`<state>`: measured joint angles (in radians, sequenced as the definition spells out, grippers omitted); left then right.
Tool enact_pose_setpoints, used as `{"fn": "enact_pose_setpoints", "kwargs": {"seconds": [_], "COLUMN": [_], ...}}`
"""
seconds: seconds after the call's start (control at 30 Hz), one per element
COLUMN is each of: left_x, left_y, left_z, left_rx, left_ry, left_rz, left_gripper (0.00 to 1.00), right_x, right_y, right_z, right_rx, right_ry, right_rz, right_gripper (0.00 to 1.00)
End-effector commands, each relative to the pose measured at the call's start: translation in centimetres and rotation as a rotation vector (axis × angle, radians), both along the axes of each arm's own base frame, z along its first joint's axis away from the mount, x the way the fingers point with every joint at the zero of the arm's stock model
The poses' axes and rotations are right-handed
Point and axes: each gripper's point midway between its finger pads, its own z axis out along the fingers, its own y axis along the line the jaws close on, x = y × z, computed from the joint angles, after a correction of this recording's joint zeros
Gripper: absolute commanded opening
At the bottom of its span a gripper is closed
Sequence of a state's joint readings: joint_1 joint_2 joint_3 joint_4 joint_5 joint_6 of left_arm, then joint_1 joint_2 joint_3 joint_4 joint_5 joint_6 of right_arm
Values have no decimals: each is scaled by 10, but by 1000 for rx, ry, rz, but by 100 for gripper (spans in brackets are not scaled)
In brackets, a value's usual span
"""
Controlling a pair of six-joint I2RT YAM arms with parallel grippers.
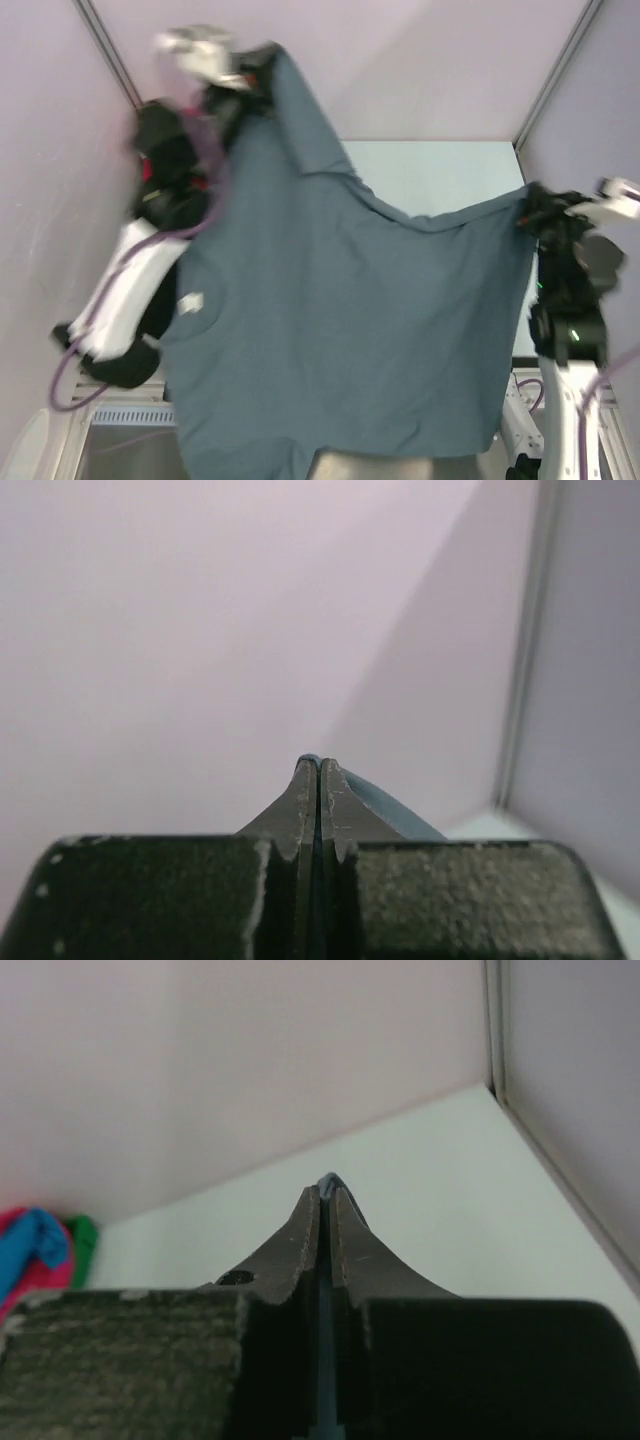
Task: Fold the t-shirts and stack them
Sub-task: Flatten the tshirt out
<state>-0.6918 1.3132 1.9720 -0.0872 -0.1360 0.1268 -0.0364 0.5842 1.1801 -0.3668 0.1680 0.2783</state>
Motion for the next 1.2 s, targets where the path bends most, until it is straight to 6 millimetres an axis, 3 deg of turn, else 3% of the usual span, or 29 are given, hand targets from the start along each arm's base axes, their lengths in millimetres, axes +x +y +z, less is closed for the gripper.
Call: {"fn": "enact_pose_setpoints", "kwargs": {"seconds": [0.0,0.03,0.07,0.1,0.13,0.17,0.2,0.23,0.27,0.3,0.33,0.43,0.47,0.5,0.57,0.6,0.7,0.77,0.87,0.9,0.93,1.0,1.03,1.1,1.13,1.17], "left_x": [125,142,155,187,199,214,229,256,268,284,302,326,335,339,347,348,352,353,340,336,320,302,278,253,242,217], "left_y": [-43,-51,-63,-77,-84,-94,-97,-109,-111,-107,-114,-116,-121,-123,-124,-124,-121,-115,-98,-89,-80,-72,-62,-56,-51,-39], "left_z": [-130,-143,-163,-210,-230,-253,-261,-311,-325,-320,-357,-363,-383,-374,-386,-382,-382,-376,-337,-333,-293,-273,-228,-201,-187,-153], "left_rx": [195,203,243,285,307,328,318,345,337,297,295,236,248,237,222,197,176,142,116,125,108,153,138,191,197,180], "left_ry": [235,224,222,252,259,275,263,331,350,338,394,398,424,406,424,420,420,432,394,391,335,294,228,183,162,111], "left_rz": [112,104,72,82,85,71,88,93,104,126,119,105,99,97,100,90,89,93,68,81,85,76,74,61,64,74], "left_gripper": [0,0,0,0,0,0,0,0,0,0,0,0,0,0,0,0,0,0,0,0,0,0,0,0,0,0], "right_x": [60,76,86,106,116,127,138,155,161,169,182,197,203,209,218,224,239,250,250,248,243,234,227,216,204,194], "right_y": [-11,-14,-19,-21,-23,-25,-29,-33,-41,-46,-51,-74,-80,-93,-102,-115,-124,-126,-119,-117,-115,-108,-102,-87,-80,-75], "right_z": [-52,-86,-105,-122,-131,-165,-168,-199,-216,-222,-253,-272,-291,-288,-296,-299,-314,-305,-292,-288,-270,-258,-233,-215,-189,-180], "right_rx": [14,22,30,37,40,34,43,43,43,51,60,99,112,127,143,156,180,191,179,201,205,219,219,214,201,199], "right_ry": [73,139,171,190,187,241,224,297,325,322,394,450,497,491,509,515,558,545,531,524,488,475,427,415,367,358], "right_rz": [-49,-62,-87,-96,-105,-114,-124,-139,-162,-174,-180,-221,-222,-245,-245,-263,-242,-206,-165,-166,-164,-147,-127,-88,-78,-73], "right_gripper": [0,0,0,0,0,0,0,0,0,0,0,0,0,0,0,0,0,0,0,0,0,0,0,0,0,0]}}
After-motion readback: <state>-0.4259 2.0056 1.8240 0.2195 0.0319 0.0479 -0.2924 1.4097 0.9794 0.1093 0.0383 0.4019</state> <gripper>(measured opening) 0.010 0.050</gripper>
